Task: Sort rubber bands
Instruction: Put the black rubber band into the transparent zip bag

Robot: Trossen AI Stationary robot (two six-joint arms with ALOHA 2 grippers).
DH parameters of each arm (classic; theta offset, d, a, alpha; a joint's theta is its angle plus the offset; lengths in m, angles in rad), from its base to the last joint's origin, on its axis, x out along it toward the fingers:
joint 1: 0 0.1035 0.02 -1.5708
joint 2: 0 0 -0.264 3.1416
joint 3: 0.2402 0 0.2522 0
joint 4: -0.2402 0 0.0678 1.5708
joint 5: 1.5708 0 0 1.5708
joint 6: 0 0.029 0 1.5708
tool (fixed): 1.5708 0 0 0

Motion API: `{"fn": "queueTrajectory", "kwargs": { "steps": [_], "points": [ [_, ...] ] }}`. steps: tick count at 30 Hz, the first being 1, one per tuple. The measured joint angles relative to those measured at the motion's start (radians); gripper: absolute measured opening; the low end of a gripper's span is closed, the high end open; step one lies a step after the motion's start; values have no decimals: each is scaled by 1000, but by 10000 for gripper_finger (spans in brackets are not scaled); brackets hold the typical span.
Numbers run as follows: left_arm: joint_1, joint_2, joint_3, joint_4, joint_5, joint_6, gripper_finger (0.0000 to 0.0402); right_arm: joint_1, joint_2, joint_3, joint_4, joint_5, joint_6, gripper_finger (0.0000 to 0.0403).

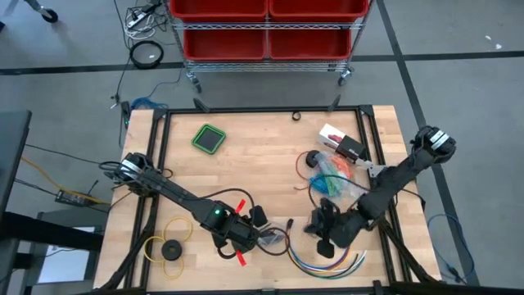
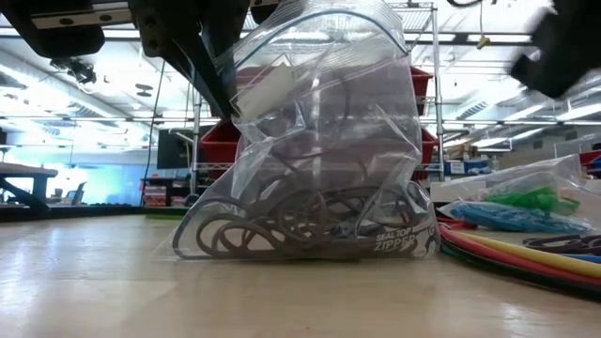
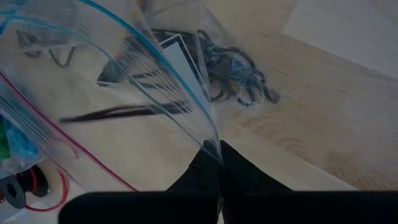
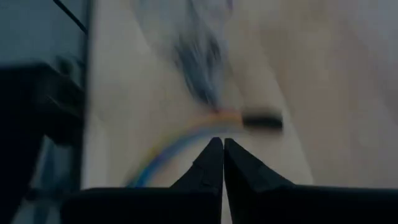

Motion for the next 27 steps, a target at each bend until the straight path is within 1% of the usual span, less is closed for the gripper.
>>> {"fn": "queueTrajectory", "kwargs": {
  "steps": [4,10,12,15,17,19,22,23,27],
  "points": [
    [0,0,0,4,0,-7,1,40,90,0,-104,-40,133,27],
    [1,0,0,20,16,-25,1,45,248,0,-105,-152,150,91],
    [1,0,0,20,18,-26,1,39,283,6,-115,-161,153,106],
    [1,0,0,19,20,-26,1,35,316,11,-140,-158,183,115],
    [1,0,0,20,23,-26,1,35,318,11,-144,-158,184,111],
    [2,0,0,19,24,-25,1,35,317,9,-143,-160,166,91],
    [2,0,0,20,25,-25,1,35,316,6,-152,-158,165,30],
    [2,0,0,20,25,-25,1,35,316,5,-153,-158,165,16],
    [2,0,0,20,25,-26,1,42,316,4,-148,-150,189,4]
  ]
}}
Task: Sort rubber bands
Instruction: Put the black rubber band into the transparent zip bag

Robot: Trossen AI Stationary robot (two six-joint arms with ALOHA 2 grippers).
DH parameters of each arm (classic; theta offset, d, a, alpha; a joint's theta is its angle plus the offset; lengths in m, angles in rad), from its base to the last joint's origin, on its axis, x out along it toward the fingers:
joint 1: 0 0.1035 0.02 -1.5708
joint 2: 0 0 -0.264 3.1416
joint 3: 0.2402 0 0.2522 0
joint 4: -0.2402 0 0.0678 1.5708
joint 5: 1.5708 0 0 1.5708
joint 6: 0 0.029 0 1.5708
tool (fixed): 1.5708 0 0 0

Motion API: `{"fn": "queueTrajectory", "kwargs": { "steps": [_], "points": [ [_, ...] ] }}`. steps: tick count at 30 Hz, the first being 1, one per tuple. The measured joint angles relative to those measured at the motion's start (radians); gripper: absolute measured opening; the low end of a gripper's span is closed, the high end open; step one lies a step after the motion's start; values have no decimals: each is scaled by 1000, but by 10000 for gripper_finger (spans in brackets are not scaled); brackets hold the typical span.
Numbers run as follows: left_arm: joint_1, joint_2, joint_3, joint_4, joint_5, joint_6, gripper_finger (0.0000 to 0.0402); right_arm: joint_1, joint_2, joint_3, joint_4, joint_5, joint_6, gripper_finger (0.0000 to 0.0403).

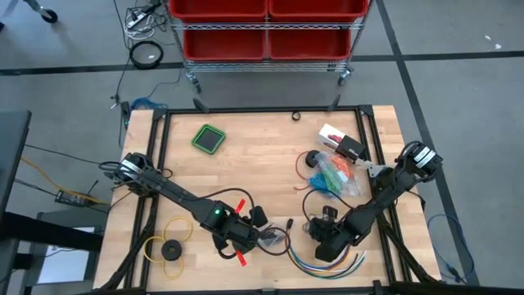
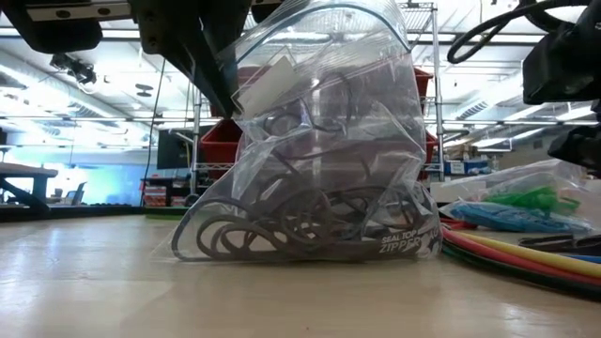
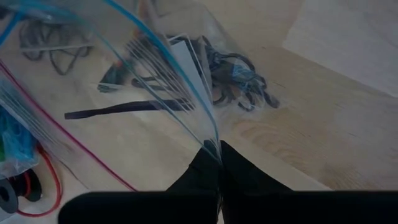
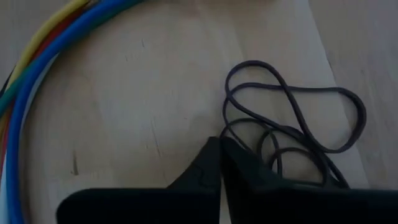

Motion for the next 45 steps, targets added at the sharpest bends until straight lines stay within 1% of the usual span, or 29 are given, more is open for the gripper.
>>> {"fn": "queueTrajectory", "kwargs": {
  "steps": [2,5,10,15,18,22,26,31,35,39,45],
  "points": [
    [0,0,0,0,0,0,1,10,-14,-6,18,19,-1,2],
    [0,0,0,-1,0,0,1,30,-72,-13,29,63,-4,0],
    [0,0,0,-1,0,0,1,66,-223,-8,48,206,-44,0],
    [0,0,0,-1,0,-1,1,100,-321,-7,101,327,-121,0],
    [0,0,0,1,0,-1,1,110,-341,-7,184,361,-197,0],
    [0,0,0,2,0,-2,1,99,-345,-6,356,385,-349,0],
    [0,0,0,1,1,-2,1,74,-345,-6,540,381,-513,0],
    [0,0,0,9,1,0,1,33,-345,-6,760,318,-696,0],
    [0,0,0,32,1,0,1,-1,-346,-5,885,273,-807,0],
    [0,0,0,34,1,5,1,-40,-346,-3,941,219,-860,0],
    [0,0,0,38,1,8,1,-85,-346,56,944,143,-928,0]
  ]
}}
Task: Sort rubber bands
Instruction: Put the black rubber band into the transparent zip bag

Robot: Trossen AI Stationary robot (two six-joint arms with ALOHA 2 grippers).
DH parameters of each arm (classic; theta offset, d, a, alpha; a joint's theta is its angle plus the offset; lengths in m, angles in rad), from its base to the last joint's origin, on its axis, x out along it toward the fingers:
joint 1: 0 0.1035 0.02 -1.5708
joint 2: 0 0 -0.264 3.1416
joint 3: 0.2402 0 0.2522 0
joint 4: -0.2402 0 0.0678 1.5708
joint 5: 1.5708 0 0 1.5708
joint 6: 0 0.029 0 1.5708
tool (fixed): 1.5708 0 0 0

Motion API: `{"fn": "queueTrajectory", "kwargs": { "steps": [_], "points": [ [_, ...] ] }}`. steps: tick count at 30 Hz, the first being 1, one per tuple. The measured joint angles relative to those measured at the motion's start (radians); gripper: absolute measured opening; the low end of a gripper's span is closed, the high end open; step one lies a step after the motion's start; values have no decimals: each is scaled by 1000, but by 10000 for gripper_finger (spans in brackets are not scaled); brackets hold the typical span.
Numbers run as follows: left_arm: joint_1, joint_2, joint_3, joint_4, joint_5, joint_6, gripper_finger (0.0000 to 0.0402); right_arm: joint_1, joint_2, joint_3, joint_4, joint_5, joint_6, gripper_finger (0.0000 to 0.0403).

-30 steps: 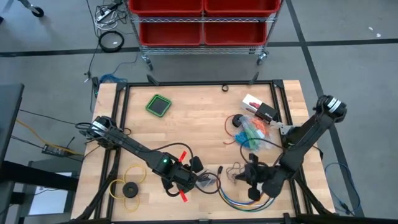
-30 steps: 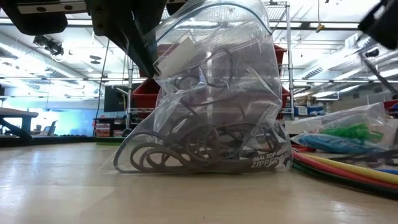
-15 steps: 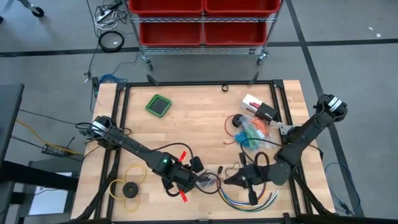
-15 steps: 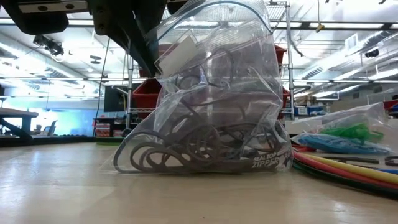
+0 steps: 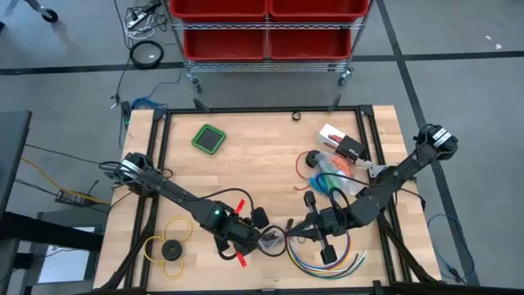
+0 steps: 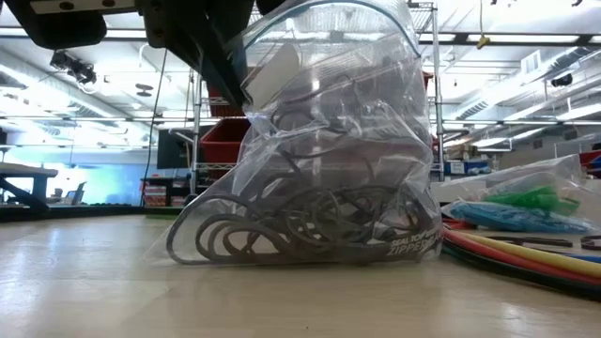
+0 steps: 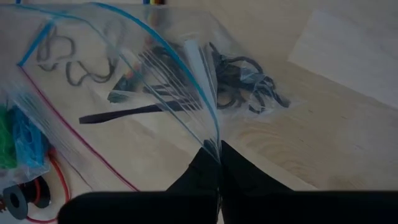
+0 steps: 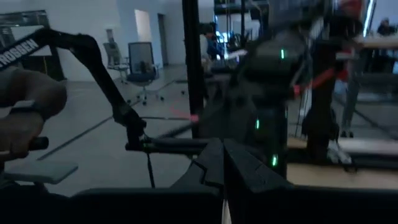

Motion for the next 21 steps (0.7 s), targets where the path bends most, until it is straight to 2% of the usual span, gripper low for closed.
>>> {"fn": "queueTrajectory", "kwargs": {
  "steps": [6,12,21],
  "points": [
    [1,0,0,75,0,2,1,-21,19,64,5,-34,-84,0],
    [0,0,0,162,-14,2,1,-42,103,85,-7,-50,-65,0],
    [-17,0,0,175,-13,-1,1,-42,129,85,-26,-6,-59,0]
  ]
}}
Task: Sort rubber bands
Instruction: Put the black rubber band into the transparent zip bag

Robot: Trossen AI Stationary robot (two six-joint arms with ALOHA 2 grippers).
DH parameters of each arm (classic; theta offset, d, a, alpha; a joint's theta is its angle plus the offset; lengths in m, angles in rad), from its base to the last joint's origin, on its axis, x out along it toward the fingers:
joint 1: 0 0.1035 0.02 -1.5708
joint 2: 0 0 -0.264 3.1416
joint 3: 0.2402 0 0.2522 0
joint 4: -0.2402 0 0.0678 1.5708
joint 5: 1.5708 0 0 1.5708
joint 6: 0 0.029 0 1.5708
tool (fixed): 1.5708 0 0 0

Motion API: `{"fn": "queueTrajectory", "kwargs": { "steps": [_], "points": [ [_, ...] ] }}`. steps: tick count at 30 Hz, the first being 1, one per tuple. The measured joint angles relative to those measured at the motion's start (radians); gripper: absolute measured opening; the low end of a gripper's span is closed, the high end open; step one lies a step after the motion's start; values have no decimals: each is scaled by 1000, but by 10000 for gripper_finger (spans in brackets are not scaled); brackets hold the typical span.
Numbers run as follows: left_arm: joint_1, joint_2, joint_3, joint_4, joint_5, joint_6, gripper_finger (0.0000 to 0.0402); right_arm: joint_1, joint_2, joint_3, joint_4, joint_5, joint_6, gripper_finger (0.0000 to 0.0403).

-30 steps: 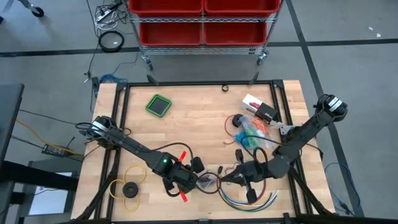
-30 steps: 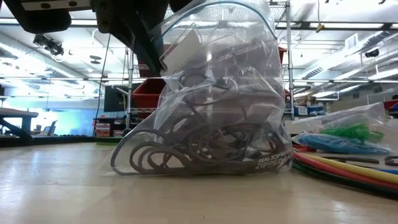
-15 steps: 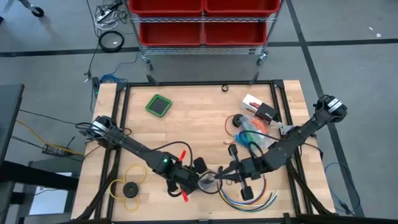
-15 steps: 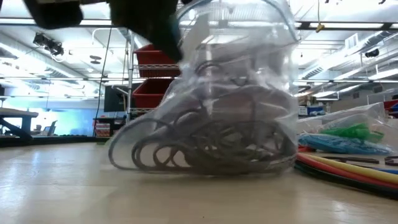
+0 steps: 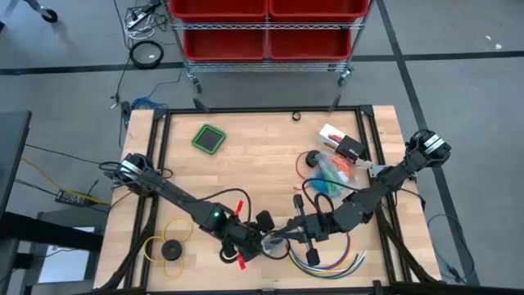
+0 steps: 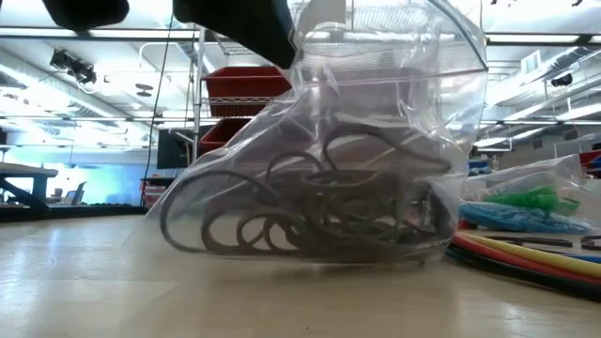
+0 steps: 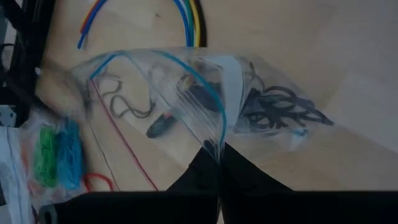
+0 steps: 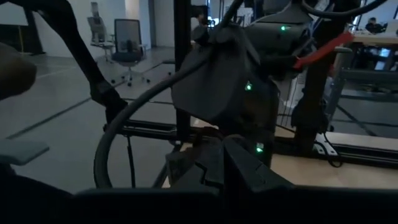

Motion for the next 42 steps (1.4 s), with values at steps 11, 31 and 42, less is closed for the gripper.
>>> {"fn": "queueTrajectory", "kwargs": {
  "steps": [11,31,42],
  "points": [
    [-8,0,0,34,-15,2,1,4,0,0,-24,23,27,0],
    [-9,-2,0,78,-62,24,1,10,1,0,-163,52,144,0],
    [-11,-8,11,75,-70,24,1,10,4,-2,-423,17,382,0]
  ]
}}
